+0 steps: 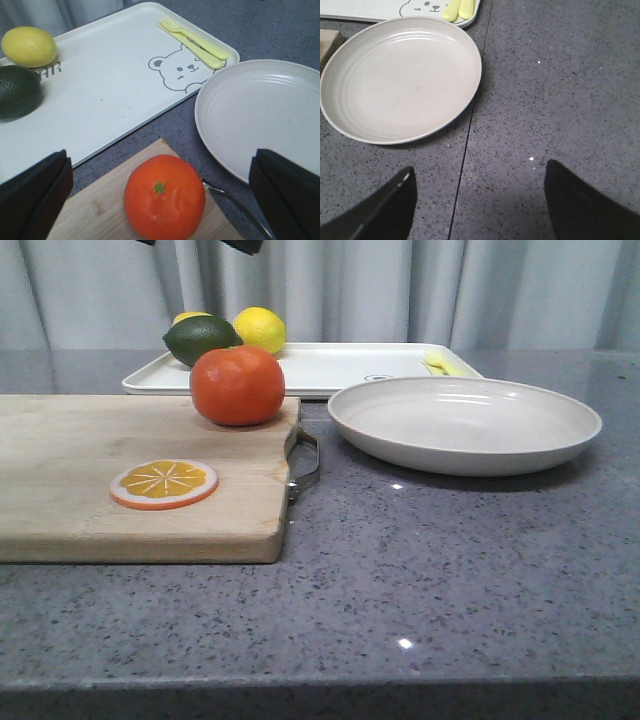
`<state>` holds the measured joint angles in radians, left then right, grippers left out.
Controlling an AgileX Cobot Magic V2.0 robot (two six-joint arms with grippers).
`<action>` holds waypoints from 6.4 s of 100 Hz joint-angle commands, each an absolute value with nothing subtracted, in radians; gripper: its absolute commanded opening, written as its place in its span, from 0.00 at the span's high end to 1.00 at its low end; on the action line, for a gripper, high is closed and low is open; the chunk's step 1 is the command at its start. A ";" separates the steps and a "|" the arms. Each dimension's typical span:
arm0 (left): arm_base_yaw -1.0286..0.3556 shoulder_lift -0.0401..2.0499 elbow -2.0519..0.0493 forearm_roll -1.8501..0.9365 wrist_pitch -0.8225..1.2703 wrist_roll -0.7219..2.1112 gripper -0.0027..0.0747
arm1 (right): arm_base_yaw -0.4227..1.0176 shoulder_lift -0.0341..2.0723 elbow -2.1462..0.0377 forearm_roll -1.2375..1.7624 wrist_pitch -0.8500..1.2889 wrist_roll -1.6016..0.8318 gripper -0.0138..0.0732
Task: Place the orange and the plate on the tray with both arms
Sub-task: 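Lower the left gripper onto the orange on the cutting board and close, then lift the orange with the left gripper and lower it onto the white plate, then open the left gripper and raise it away from the orange, then move the right gripper to the plate rim farthest from the tray and grasp it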
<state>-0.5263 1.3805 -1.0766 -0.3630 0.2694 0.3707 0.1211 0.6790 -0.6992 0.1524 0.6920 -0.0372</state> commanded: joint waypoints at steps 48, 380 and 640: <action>-0.532 1.512 -1.174 -0.437 0.225 0.372 0.07 | 0.118 0.682 -0.735 0.155 0.615 -0.038 0.22; -0.760 1.942 -1.609 -0.456 0.393 0.376 0.52 | 0.118 0.682 -0.735 0.155 0.604 -0.038 0.22; -0.316 0.796 -0.631 -0.400 0.125 0.372 0.07 | 0.159 1.177 -0.816 0.311 0.247 -0.038 0.22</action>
